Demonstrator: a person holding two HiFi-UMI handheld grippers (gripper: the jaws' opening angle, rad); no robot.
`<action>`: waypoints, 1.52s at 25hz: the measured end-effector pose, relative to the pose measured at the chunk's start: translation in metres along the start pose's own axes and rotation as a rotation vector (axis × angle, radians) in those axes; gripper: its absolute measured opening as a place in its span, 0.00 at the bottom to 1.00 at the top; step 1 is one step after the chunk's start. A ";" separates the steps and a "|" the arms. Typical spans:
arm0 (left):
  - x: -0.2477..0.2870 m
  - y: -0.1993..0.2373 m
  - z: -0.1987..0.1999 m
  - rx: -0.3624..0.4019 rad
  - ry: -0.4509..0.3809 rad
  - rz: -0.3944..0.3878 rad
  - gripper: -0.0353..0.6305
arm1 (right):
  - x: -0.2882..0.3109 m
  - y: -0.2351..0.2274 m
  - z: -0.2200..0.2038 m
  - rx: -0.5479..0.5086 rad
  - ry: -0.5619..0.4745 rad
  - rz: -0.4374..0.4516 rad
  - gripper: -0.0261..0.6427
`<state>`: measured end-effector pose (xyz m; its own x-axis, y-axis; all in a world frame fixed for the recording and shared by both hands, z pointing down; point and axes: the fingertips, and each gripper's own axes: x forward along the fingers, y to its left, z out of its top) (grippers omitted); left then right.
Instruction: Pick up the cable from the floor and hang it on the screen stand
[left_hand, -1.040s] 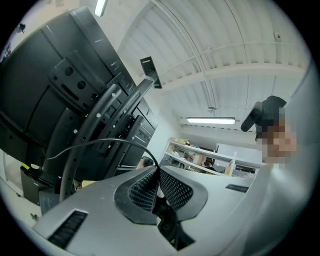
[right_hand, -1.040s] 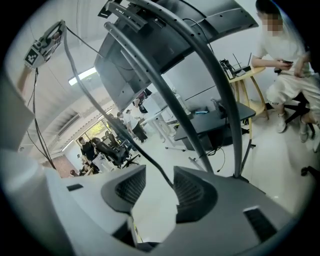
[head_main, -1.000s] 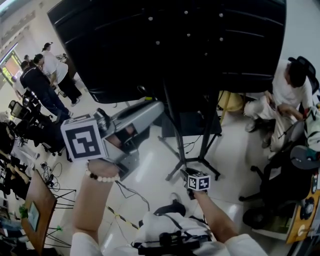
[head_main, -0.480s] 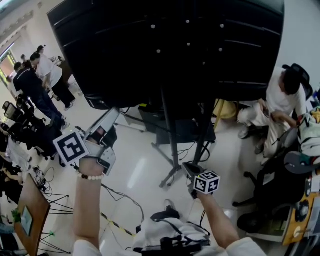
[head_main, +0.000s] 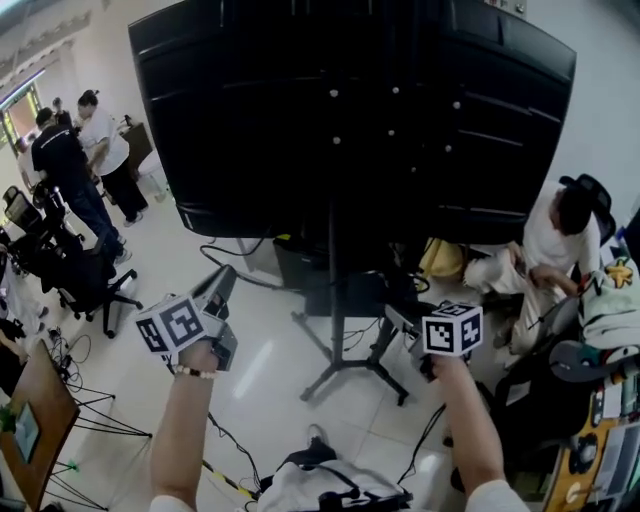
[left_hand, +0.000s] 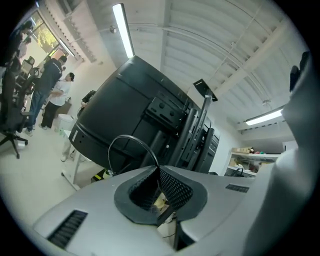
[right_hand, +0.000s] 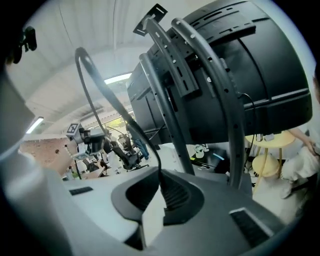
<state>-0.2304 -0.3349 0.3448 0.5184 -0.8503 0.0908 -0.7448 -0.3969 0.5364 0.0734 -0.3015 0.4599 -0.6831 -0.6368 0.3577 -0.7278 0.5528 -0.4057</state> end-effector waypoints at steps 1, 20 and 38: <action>0.005 0.004 -0.001 -0.002 -0.001 0.012 0.08 | -0.001 0.004 0.008 0.012 0.011 0.023 0.07; 0.122 -0.014 0.029 0.018 -0.010 -0.060 0.08 | -0.057 0.016 0.207 -0.032 -0.218 0.092 0.07; 0.163 -0.130 0.014 -0.005 -0.060 -0.209 0.08 | -0.155 -0.036 0.373 -0.080 -0.409 0.071 0.07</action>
<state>-0.0552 -0.4267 0.2785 0.6356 -0.7685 -0.0731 -0.6214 -0.5655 0.5423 0.2277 -0.4234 0.1054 -0.6632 -0.7474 -0.0387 -0.6932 0.6330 -0.3447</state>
